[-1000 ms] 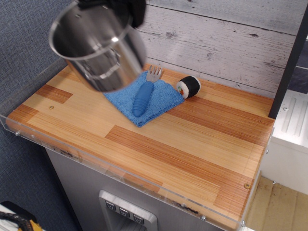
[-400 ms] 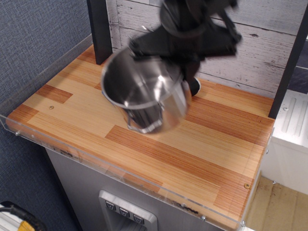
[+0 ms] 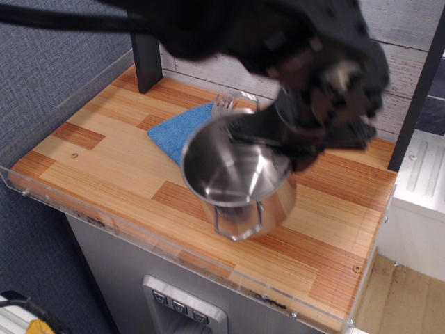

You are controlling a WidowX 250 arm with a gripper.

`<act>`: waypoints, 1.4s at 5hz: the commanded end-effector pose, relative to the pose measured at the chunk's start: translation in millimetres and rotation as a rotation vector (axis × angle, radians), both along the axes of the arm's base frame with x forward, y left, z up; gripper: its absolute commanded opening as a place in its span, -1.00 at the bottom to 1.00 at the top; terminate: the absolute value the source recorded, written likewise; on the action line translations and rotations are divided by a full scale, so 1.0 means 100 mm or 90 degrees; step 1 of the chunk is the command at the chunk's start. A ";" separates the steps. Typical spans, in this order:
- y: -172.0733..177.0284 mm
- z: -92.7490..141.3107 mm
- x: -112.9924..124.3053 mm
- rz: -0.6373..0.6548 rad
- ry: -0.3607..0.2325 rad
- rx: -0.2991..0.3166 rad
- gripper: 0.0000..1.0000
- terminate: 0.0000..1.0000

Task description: Move pot to the right edge below blue cloth

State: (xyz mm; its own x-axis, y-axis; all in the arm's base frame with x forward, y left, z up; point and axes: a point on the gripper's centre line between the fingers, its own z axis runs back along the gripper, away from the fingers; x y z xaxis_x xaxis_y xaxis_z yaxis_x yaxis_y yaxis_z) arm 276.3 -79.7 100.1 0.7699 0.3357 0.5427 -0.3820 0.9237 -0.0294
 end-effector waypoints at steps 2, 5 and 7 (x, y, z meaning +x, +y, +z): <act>-0.13 -0.29 -0.02 -0.013 0.019 0.015 1.00 -1.00; -0.14 -0.29 -0.06 -0.006 0.020 0.030 1.00 -1.00; -0.08 -0.06 -0.01 -0.020 -0.005 -0.002 1.00 -1.00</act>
